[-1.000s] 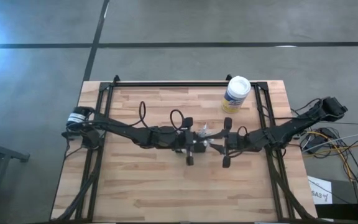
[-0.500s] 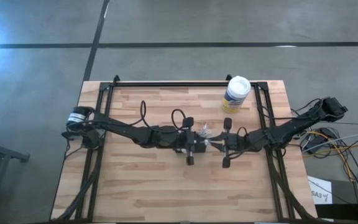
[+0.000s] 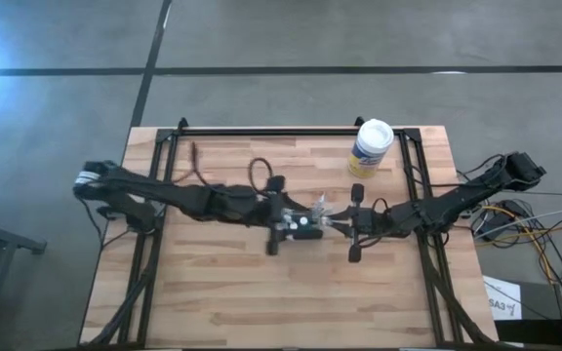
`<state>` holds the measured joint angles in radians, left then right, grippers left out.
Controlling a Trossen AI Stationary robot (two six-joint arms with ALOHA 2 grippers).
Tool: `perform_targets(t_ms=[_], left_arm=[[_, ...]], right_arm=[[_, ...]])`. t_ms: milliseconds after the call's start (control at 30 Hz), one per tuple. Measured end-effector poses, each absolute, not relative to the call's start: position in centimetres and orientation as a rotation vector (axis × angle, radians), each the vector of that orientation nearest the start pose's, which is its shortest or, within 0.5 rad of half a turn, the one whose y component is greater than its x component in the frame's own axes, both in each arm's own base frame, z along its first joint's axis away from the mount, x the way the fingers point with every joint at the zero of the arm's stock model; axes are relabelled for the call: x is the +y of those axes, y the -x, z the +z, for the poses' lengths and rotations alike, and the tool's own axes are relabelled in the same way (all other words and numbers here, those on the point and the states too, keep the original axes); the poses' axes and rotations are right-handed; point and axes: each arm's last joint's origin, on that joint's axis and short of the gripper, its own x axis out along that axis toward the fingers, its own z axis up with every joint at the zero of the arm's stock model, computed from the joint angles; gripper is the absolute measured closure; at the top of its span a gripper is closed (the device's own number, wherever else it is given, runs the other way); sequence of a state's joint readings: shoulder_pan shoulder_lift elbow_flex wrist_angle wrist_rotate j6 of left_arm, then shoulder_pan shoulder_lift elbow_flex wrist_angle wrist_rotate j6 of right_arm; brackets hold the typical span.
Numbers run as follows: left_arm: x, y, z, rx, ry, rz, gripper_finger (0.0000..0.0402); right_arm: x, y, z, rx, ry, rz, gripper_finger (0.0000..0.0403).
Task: Pick & Place toothbrushing station
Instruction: Put the orange toothbrush into the mesh organizer
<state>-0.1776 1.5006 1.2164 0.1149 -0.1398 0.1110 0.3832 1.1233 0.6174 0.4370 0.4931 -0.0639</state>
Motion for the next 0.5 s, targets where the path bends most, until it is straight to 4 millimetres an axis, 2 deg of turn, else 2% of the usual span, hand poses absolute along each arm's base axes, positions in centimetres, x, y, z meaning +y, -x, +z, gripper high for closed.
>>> perform_targets(t_ms=[133,300,400,500], left_arm=[[-5.3,-29.7,36.7,0.244,-0.17,-0.065,0.0161],[-4.0,-21.8,39.9,0.301,-0.138,-0.029,0.0177],[-3.1,-17.3,39.9,0.375,-0.107,-0.007,0.0205],[-2.2,-13.6,39.1,0.387,-0.032,0.029,0.0249]], right_arm=[[7.8,-22.9,26.9,0.063,0.092,-0.106,0.039],[7.8,-22.9,27.0,0.06,0.086,-0.105,0.039],[7.9,-22.9,27.0,0.054,0.079,-0.101,0.039],[7.9,-22.9,27.0,0.053,0.076,-0.089,0.039]])
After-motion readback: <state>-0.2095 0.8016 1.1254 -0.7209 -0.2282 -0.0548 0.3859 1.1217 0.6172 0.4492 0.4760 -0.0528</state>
